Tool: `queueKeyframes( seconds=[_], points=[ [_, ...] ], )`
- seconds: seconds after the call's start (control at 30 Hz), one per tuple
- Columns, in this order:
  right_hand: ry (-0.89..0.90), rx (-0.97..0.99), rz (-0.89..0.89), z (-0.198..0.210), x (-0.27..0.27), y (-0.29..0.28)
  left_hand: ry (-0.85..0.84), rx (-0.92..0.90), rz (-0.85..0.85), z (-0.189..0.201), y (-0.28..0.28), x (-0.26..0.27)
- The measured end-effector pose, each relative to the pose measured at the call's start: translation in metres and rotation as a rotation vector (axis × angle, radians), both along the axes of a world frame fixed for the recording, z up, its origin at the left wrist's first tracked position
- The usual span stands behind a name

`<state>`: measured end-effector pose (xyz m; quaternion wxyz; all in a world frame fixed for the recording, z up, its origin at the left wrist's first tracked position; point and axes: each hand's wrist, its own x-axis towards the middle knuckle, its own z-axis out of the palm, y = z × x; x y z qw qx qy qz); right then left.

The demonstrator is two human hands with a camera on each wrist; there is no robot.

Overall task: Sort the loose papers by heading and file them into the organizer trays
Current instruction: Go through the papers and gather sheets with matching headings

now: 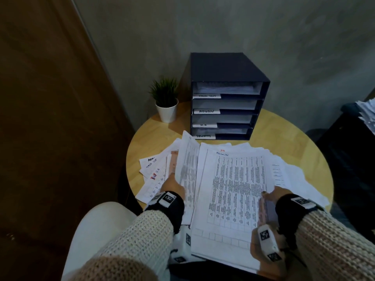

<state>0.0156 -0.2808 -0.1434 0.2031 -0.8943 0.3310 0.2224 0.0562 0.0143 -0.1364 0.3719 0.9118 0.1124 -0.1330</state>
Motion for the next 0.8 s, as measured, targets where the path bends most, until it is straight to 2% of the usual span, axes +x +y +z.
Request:
queueKeyframes(
  seconds=[0.1, 0.17, 0.23, 0.27, 0.33, 0.43, 0.6, 0.8],
  points=[
    [0.007, -0.039, -0.084, 0.003, 0.002, -0.004, 0.047, 0.048, 0.095, -0.002, 0.011, 0.009],
    [-0.013, 0.009, -0.097, 0.01, 0.0, -0.006, 0.075, 0.16, 0.163, 0.003, 0.015, 0.011],
    [-0.051, 0.004, -0.119, 0.015, 0.002, -0.011, 0.038, 0.248, 0.159, 0.008, 0.011, 0.012],
    [-0.026, -0.045, -0.096, 0.023, 0.001, -0.012, -0.003, 0.221, 0.128, 0.009, 0.006, 0.013],
    [-0.041, -0.101, -0.045, 0.029, -0.002, -0.015, -0.025, 0.049, 0.035, 0.007, -0.009, 0.016],
    [-0.024, -0.107, -0.051, 0.02, -0.005, -0.02, 0.075, -0.082, -0.102, 0.002, -0.029, 0.012],
    [0.071, -0.131, 0.059, 0.001, -0.008, -0.024, 0.102, -0.078, -0.109, -0.007, -0.045, 0.006],
    [0.091, -0.113, 0.027, -0.018, 0.002, -0.042, 0.068, 0.035, -0.097, -0.001, -0.032, 0.015]
  ],
)
